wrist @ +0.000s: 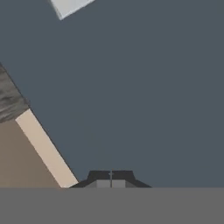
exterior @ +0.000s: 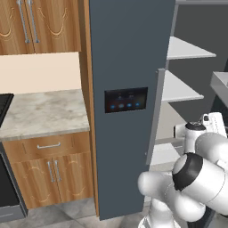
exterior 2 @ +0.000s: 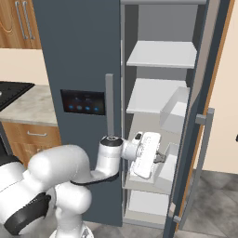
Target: Place one of the steaks on the plate and the other in the bowl. Then place the bowl in the fridge.
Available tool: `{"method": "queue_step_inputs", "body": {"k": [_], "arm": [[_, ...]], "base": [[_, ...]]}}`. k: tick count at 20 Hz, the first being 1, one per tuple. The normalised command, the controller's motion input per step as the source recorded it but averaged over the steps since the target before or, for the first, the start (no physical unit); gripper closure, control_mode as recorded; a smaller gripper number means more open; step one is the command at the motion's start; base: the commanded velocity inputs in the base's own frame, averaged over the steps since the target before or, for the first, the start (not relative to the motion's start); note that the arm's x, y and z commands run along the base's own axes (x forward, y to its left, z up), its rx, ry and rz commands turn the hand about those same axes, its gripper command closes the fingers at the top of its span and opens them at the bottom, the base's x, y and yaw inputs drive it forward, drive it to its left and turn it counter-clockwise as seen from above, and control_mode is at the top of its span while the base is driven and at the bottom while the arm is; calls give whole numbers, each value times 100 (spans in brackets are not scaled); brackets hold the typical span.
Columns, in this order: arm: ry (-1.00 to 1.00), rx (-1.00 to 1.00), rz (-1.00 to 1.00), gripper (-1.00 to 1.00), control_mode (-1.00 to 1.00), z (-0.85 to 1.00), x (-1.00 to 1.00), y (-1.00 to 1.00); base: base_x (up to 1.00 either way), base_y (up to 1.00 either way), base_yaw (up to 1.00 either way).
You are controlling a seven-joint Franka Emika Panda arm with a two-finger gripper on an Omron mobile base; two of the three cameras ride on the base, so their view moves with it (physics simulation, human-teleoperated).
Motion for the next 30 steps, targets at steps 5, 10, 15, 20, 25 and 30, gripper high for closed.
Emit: {"method": "queue_step_inputs", "body": {"k": [5,10,15,20,25,30], "arm": [[19,9,0,100,-100,0,12,-56],[21,12,0,100,-100,0,10,-68],[27,14,0,100,-100,0,22,-91],[9,31,7,100,-100,-26,1,-18],[-6,11,19,100,-100,-20,-21,98],[-1,-2,20,100,-100,23,-20,100]], "base": [[0,0,0],[0,0,0],[0,0,0],[0,0,0],[0,0,0],[0,0,0]]}}
